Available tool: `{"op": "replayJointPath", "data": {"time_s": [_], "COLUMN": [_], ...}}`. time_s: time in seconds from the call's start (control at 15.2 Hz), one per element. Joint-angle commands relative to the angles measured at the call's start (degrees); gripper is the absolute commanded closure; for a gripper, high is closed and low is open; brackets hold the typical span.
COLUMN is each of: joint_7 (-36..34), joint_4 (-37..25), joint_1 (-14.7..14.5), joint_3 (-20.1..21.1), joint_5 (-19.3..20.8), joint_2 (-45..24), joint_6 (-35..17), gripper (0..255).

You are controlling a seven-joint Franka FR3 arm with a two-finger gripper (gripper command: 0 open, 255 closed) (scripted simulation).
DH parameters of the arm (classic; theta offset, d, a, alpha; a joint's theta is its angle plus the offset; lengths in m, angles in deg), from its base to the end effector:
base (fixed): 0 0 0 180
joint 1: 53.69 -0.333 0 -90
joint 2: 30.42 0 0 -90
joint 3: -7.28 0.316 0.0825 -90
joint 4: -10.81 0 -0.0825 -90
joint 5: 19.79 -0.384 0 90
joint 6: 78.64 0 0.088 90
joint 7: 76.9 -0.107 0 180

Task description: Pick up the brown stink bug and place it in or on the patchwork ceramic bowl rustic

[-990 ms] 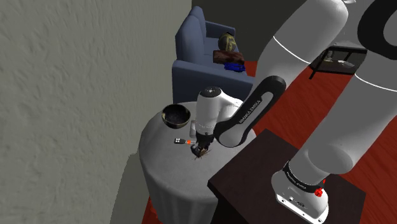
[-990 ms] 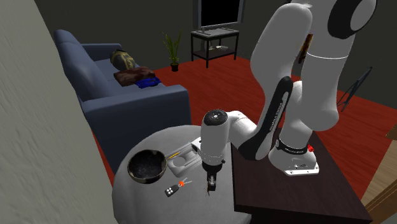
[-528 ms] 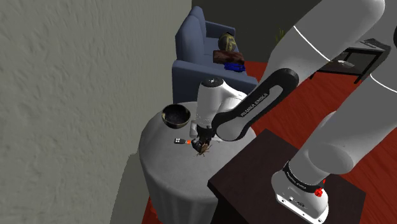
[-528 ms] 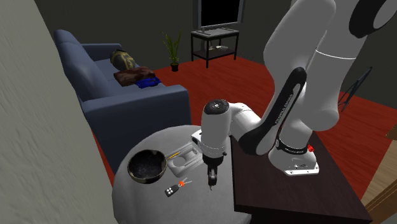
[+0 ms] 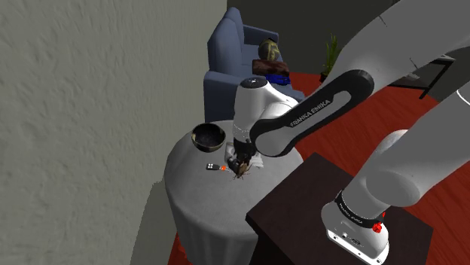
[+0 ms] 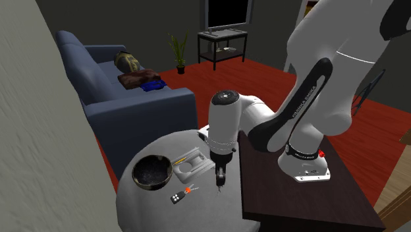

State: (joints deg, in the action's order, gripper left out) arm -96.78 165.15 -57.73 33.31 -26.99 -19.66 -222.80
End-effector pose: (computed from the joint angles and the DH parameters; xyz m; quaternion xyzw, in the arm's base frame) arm 0.3540 0.1959 0.2854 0.9994 0.0342 -0.0001 0.0049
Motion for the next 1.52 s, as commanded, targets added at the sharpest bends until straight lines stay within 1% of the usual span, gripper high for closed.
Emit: {"op": "replayJointPath", "data": {"time_s": [0.0,0.26,0.59,0.99,1.45], "joint_7": [0.46,1.20,1.96,3.49,6.07], "joint_4": [-0.27,-7.49,-17.67,-31.61,-50.45], "joint_1": [-0.18,3.57,6.24,7.54,7.66], "joint_3": [-0.24,-1.93,-4.28,-6.96,-9.42], "joint_5": [-0.50,4.83,10.24,14.54,17.32], "joint_2": [1.02,-6.02,-14.68,-24.96,-37.27], "joint_6": [1.29,1.93,4.12,8.40,15.32], "gripper": [255,255,255,255,255]}}
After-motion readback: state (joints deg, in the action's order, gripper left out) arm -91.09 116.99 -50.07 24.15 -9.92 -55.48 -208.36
